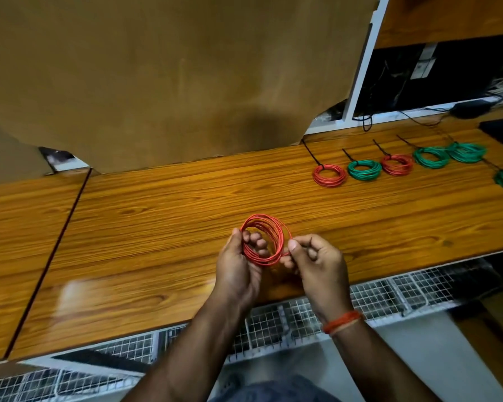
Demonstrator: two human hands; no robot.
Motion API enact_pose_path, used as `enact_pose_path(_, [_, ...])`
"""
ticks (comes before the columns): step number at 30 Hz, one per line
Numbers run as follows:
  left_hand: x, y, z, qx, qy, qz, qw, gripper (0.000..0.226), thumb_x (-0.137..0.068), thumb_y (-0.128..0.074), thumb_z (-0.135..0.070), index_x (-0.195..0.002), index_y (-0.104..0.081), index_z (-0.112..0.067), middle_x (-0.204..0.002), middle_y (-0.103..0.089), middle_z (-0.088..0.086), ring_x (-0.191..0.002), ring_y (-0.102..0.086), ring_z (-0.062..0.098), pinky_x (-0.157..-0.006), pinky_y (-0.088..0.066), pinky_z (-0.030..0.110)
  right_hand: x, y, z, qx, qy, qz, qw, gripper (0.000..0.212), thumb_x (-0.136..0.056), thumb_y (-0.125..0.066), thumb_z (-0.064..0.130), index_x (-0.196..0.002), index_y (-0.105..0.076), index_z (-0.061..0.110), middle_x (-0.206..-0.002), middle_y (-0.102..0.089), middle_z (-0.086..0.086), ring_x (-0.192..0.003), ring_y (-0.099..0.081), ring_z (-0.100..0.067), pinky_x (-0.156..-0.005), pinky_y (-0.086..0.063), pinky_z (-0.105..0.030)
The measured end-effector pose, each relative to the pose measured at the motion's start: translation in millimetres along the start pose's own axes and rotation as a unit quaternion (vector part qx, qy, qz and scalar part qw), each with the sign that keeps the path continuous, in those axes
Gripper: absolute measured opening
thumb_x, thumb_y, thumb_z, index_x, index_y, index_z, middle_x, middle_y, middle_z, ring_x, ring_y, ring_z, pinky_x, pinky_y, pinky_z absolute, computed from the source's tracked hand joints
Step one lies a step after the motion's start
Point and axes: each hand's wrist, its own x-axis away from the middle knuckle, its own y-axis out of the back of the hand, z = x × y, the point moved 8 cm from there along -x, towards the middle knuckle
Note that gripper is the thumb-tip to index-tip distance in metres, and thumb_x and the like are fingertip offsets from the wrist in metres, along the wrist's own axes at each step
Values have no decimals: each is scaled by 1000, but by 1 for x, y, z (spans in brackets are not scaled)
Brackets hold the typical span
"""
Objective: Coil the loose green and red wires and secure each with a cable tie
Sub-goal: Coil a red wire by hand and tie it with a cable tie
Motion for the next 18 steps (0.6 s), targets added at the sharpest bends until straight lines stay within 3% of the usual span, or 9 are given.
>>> enact_pose_path(6, [9,-2,-25,-202,-133,-2,970,31,-111,-39,-27,-89,-57,-14,-70,-67,-2,-62,-61,10,-58,-52,22,5,-13,-14,-106,-79,7,991,8,-100,-62,7,-95,-69,7,-78,-74,-8,-72,-69,-18,-71,-58,-31])
enact_pose_path(10, [13,-3,-22,-103,-99,-5,990,33,-111,-36,-26,-88,-55,-12,-80,-74,4,-75,-73,11,-64,-60,25,10,-27,-24,-210,-123,6,970,7,-99,-62,3,-97,-68,1,-86,-71,-9,-77,-66,-17,-73,-58,-26])
enact_pose_path(15, [22,1,-8,-18,-32,-21,999,37,-112,-31,-31,-85,-50,-13,-82,-73,9,-68,-75,16,-49,-57,28,16,-29,-34,-266,-155,-20,951,8,-97,-62,0,-98,-70,1,-80,-68,-3,-71,-60,-11,-63,-52,-18])
enact_pose_path(18, [20,6,-1,-2,-6,-10,1000,40,-110,-34,-36,-82,-52,-15,-94,-66,7,-96,-70,21,-67,-63,39,16,-17,-32,-232,-130,-39,963,8,-96,-62,-2,-99,-69,1,-76,-68,-5,-67,-61,-11,-62,-54,-18])
